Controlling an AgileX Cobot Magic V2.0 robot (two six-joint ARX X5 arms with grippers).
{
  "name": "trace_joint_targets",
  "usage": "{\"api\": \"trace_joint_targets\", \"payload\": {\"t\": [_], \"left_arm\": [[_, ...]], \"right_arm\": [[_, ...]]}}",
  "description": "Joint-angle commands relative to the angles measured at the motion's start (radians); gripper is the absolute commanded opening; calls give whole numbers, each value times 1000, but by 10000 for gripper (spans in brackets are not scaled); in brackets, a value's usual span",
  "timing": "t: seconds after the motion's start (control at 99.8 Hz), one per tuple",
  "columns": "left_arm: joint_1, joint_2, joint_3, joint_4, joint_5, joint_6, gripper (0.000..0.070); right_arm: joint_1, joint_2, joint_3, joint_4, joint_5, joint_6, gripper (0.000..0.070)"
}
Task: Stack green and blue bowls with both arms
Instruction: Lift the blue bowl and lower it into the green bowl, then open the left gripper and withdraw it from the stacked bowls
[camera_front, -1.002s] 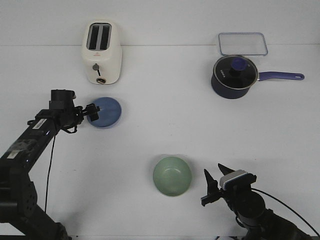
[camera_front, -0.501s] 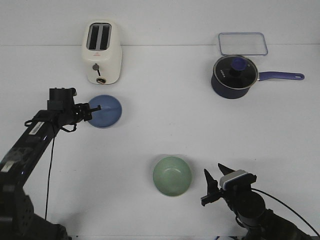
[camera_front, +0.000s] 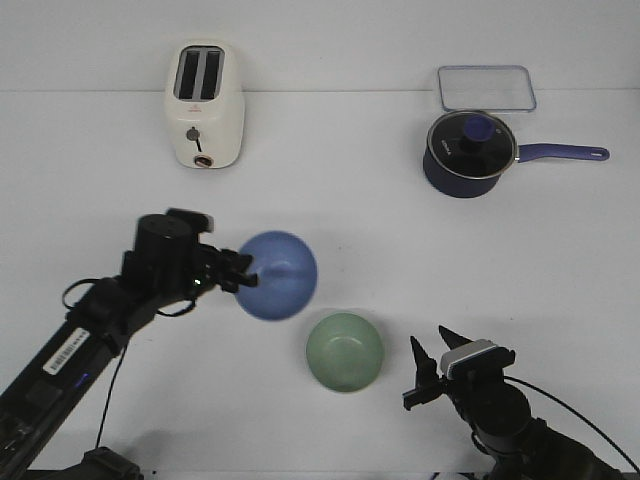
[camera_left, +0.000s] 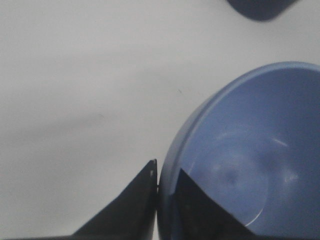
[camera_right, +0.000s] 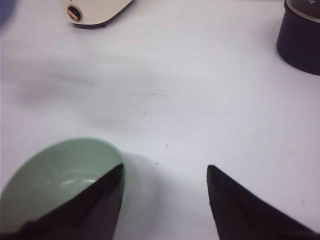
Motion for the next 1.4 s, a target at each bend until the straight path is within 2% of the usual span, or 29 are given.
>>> {"api": "trace_joint_targets", "payload": {"t": [0.0, 0.14, 0.28, 0.521, 0.561, 0.671, 0.711, 0.841, 0.942, 1.052, 1.122, 1.172, 1.322, 1.392], "left_arm": [[-87, 24, -33, 62, -19, -66, 9], [-234, 93, -79, 124, -68, -121, 9], [-325, 190, -79, 144, -101, -120, 10], [-366, 253, -79, 167, -121, -119, 24], [-369, 253, -79, 167, -121, -119, 71], [-372, 241, -78, 165, -121, -119, 348], [-372, 230, -78, 165, -121, -119, 397], [-367, 148, -72, 164, -154, -85, 381], [-349, 26, -72, 140, -187, -29, 381], [-340, -129, -78, 43, -314, 20, 381], [-340, -225, -114, -1, -407, 18, 381], [-340, -295, -165, -8, -439, 1, 381], [-340, -478, -361, 21, -465, -94, 381], [-340, -533, -423, 45, -465, -101, 378]], "right_arm": [[9, 3, 6, 10, 5, -6, 329], [9, 3, 6, 10, 6, -9, 329], [9, 3, 6, 10, 6, -10, 329], [9, 3, 6, 10, 6, -9, 329], [9, 3, 6, 10, 6, -9, 330], [9, 3, 6, 10, 5, -8, 331], [9, 3, 6, 10, 5, -8, 339], [9, 3, 6, 10, 5, -5, 341], [9, 3, 6, 10, 5, -2, 341], [9, 3, 6, 10, 3, -2, 341], [9, 3, 6, 10, -3, -2, 340], [9, 3, 6, 10, -3, -2, 340], [9, 3, 6, 10, -3, -2, 340], [9, 3, 6, 10, -3, -2, 338]]}}
